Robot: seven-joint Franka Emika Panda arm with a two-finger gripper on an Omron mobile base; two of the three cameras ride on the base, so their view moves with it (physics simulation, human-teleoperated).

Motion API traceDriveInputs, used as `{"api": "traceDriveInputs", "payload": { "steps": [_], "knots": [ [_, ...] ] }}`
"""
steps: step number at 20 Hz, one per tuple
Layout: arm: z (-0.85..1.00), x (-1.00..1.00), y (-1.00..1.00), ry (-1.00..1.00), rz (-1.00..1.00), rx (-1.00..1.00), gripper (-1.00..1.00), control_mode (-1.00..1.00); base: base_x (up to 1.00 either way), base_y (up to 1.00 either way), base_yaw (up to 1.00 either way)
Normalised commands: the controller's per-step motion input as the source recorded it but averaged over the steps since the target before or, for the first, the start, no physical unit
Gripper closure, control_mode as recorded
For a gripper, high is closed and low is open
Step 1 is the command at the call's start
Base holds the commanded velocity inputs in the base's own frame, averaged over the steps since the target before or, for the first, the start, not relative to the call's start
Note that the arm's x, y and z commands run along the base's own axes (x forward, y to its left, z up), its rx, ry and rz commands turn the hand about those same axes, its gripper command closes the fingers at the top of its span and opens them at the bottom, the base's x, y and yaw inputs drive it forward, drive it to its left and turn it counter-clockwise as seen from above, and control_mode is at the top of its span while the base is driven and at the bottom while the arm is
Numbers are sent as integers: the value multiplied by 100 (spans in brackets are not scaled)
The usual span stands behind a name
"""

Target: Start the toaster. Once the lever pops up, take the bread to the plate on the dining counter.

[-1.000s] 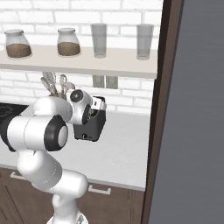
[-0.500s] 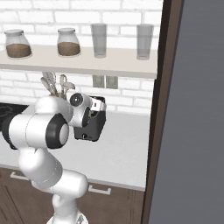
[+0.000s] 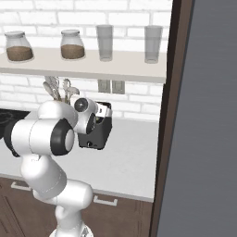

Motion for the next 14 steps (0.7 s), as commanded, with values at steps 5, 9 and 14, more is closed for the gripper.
{"api": "traceDriveInputs", "payload": {
  "steps": [5,9,14],
  "knots": [
    [0,0,0,0,0,0,100,-100,0,0,0],
    [13,-8,-2,-3,-2,0,100,-100,0,0,0],
    [27,-7,-1,-2,-2,0,100,-100,0,0,0]
  ]
}}
